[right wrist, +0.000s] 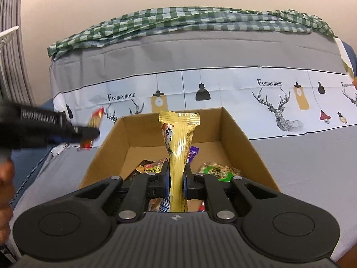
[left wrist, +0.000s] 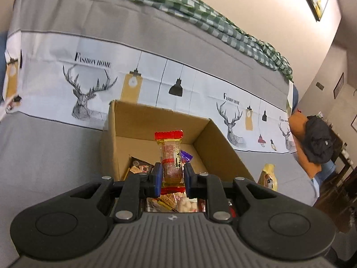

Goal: Organize snacks
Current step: 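Carry the wafer bar and red candy over the cardboard box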

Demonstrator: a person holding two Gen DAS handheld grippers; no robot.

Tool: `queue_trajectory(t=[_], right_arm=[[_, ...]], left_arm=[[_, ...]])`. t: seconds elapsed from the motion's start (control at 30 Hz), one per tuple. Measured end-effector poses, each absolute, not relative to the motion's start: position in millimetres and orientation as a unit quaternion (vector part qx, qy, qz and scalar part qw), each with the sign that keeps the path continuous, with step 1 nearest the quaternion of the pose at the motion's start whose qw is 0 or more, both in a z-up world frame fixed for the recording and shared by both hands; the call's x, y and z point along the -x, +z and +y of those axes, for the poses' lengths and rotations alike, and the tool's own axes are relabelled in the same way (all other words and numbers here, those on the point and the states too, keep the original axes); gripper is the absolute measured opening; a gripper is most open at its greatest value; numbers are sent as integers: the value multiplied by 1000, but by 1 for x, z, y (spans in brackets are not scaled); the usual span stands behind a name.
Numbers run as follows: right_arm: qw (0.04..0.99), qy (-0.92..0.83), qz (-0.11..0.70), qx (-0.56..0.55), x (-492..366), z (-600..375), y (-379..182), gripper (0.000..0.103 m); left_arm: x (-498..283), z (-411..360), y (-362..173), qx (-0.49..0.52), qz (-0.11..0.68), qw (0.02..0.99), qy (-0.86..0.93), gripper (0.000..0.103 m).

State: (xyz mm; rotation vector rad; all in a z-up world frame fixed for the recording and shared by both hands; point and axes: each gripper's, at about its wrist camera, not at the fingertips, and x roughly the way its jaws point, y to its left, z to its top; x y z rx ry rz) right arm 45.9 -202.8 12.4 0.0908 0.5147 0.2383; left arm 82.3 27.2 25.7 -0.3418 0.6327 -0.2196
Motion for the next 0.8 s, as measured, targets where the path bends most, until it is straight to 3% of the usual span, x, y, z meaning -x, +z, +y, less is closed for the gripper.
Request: queue_trajectory(t=[0.8], right_arm=[[956,93,272,-65,-63,-206,5,11]], left_arm=[[-96,17,13,176,318,921,-139,22]])
